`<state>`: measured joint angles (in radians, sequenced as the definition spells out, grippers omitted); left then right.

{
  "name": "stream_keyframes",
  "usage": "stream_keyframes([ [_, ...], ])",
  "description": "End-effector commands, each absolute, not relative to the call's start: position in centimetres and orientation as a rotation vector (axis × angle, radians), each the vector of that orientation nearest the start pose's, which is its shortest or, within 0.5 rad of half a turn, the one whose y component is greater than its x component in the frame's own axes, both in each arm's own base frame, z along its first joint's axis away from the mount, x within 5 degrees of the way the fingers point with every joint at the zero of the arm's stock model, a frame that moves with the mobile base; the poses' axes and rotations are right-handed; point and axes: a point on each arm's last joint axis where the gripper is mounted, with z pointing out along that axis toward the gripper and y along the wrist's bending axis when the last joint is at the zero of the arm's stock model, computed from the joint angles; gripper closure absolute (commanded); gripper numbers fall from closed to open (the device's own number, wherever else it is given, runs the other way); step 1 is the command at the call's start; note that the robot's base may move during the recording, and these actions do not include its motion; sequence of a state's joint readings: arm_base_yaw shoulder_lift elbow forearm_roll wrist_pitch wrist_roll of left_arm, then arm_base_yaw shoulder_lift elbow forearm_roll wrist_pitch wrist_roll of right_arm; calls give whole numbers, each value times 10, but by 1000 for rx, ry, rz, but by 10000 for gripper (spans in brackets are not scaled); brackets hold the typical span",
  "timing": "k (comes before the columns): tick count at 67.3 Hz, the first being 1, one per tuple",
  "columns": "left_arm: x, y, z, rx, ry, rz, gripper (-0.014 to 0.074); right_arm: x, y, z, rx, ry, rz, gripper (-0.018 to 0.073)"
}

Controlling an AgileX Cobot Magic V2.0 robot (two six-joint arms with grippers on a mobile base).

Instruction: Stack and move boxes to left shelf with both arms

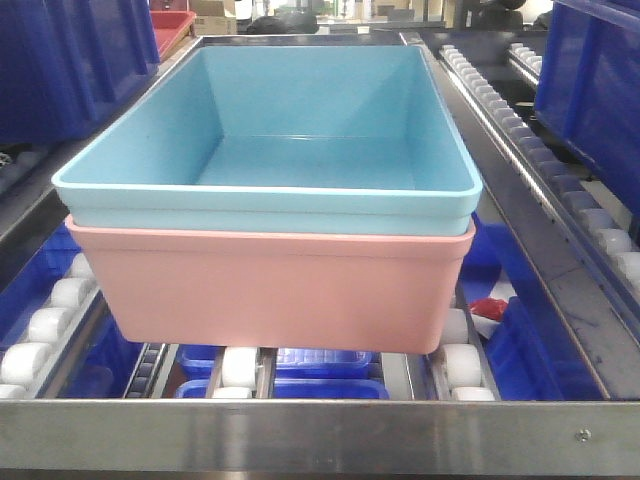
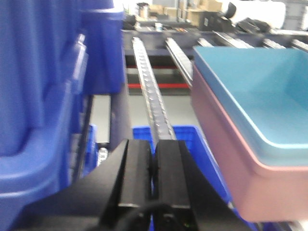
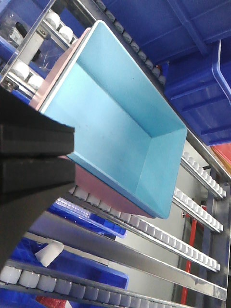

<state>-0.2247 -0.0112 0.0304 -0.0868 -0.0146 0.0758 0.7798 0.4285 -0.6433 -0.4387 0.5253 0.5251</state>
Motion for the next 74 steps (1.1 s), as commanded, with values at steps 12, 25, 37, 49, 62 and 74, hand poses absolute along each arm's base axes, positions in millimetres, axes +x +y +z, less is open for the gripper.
stream_keyframes([
  [12,54,-11,206,126,1400,-182,601,69,43,370,-415,1623,506,535],
  [25,55,-8,206,97,1403,-148,601,69,43,370,-415,1623,506,535],
  [37,55,-6,206,69,1404,-115,601,69,43,370,-415,1623,506,535],
  [49,55,-6,206,70,1404,-116,601,69,43,370,-415,1623,506,535],
  [62,55,-6,206,70,1404,-116,601,69,43,370,-415,1623,506,535],
  [74,55,-6,206,70,1404,-116,601,69,43,370,-418,1622,501,535],
])
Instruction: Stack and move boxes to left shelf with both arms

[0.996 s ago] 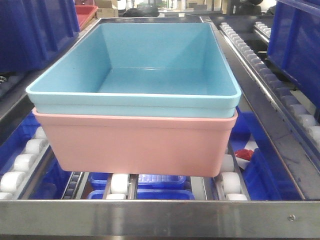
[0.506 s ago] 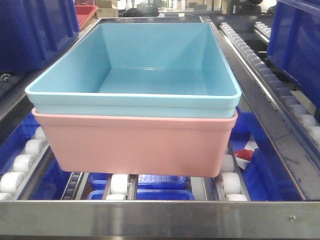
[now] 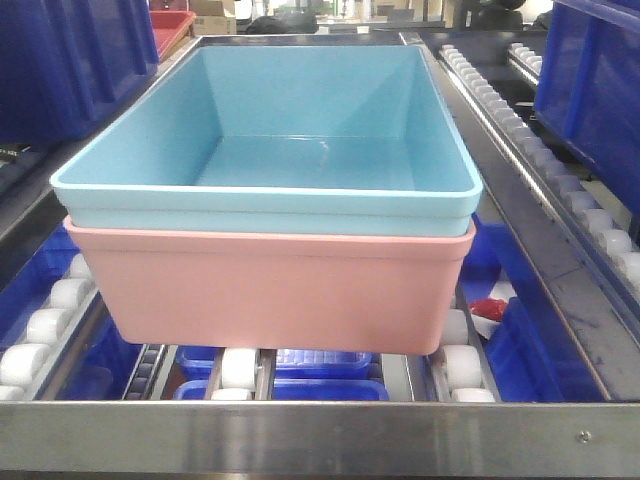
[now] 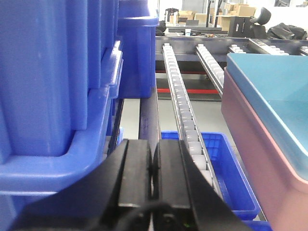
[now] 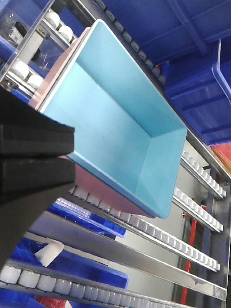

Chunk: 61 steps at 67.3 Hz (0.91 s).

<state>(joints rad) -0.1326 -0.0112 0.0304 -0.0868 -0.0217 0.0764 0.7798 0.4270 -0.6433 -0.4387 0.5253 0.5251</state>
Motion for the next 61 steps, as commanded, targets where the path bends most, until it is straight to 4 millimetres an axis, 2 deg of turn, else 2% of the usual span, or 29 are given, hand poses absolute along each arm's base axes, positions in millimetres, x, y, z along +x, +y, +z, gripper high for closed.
stream_keyframes([
  [1,55,-6,206,70,1404,-116,601,69,43,370,-418,1624,500,535],
  [14,55,-6,206,70,1404,-116,601,77,44,356,-388,1644,436,535],
  [29,55,-6,206,70,1404,-116,601,89,30,314,-268,1640,250,535],
  [40,55,-6,206,70,1404,-116,601,80,12,287,-131,1603,114,535],
  [61,55,-6,206,70,1404,-116,601,64,0,236,34,1503,35,535],
])
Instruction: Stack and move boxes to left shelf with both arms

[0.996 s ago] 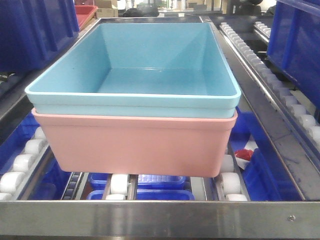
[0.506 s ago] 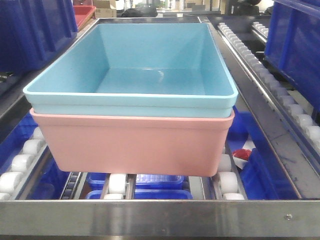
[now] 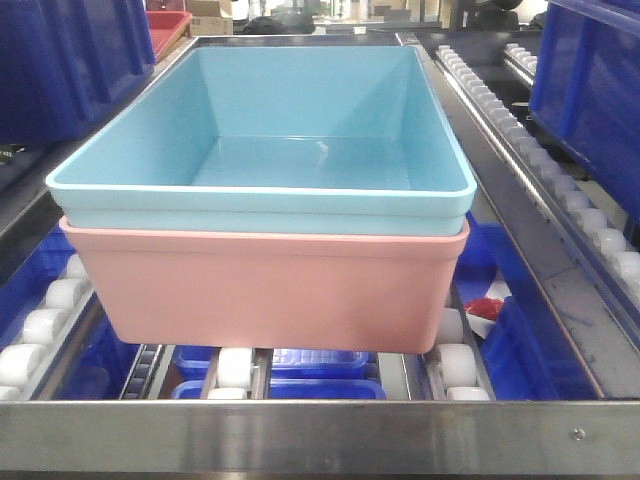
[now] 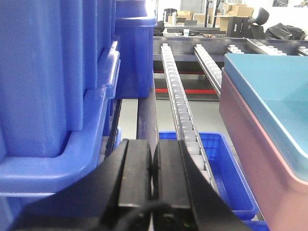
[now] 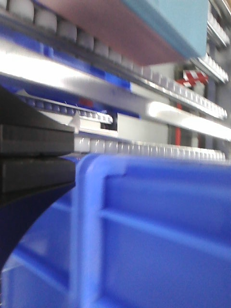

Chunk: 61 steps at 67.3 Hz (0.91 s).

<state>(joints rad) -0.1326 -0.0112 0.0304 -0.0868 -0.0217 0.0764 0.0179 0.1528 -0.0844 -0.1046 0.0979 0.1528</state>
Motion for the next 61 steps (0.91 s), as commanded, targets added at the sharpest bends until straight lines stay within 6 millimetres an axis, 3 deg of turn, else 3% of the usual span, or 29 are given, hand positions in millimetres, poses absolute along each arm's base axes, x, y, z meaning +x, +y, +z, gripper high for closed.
stream_keyframes([
  [1,55,-6,206,70,1404,-116,601,63,0,234,35,1497,34,535],
  [21,55,-6,205,70,1406,-116,601,56,-1,209,63,1443,52,535],
  [61,55,-6,205,70,1407,-116,601,56,-1,208,70,1452,58,535],
])
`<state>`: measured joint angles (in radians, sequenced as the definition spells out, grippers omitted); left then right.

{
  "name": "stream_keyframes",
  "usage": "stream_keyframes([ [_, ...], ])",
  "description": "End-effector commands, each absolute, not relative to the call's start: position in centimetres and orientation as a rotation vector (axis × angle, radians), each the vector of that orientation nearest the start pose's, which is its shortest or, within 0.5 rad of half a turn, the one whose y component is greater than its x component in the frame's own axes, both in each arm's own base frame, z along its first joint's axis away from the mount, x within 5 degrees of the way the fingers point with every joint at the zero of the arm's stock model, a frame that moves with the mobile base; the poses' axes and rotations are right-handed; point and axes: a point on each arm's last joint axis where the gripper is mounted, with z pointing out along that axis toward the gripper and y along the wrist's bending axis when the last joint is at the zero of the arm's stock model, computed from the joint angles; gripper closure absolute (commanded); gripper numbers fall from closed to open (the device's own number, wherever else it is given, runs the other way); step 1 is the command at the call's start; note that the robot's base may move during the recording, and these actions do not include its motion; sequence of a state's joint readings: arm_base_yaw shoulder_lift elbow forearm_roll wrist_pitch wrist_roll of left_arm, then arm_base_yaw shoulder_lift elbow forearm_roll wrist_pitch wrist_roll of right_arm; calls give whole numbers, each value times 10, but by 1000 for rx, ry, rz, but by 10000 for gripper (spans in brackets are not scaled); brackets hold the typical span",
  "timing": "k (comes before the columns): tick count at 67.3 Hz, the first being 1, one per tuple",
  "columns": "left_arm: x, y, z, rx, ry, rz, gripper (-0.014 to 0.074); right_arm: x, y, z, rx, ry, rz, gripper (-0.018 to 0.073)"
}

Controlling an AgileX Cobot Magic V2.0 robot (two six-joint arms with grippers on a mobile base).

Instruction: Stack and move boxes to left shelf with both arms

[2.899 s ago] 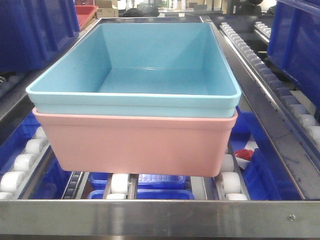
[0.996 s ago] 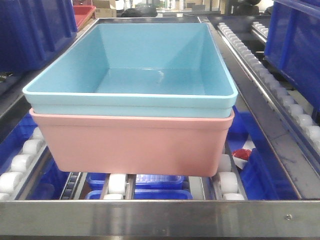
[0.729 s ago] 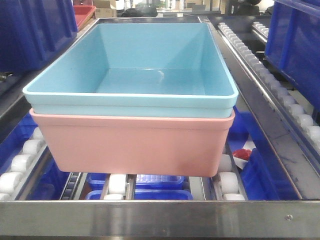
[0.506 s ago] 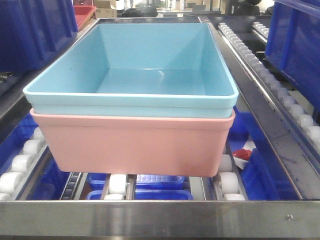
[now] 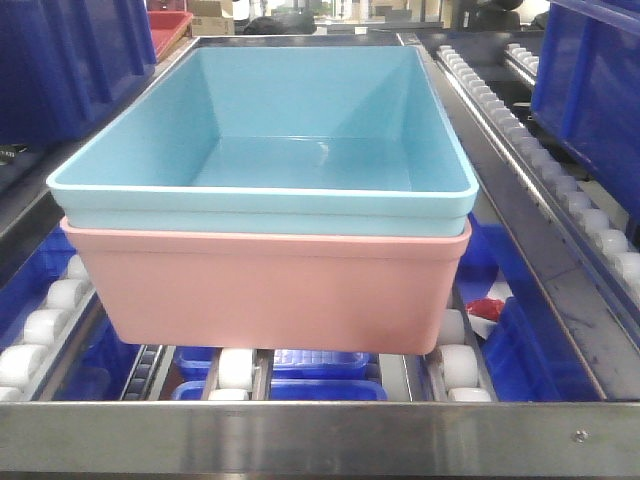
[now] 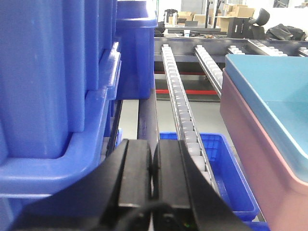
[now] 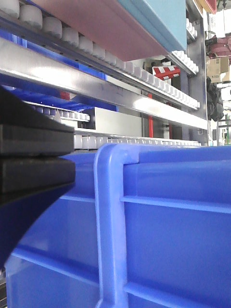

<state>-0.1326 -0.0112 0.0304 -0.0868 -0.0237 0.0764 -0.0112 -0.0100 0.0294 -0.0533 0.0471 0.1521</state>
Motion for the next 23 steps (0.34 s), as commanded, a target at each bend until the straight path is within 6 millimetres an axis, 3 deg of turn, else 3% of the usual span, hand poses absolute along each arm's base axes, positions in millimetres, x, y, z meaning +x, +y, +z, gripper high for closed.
stream_keyframes([
  [1,55,-6,205,70,1407,-116,601,56,-1,208,70,1452,58,535],
  [23,55,-6,205,70,1407,-116,601,56,-1,208,70,1452,58,535],
])
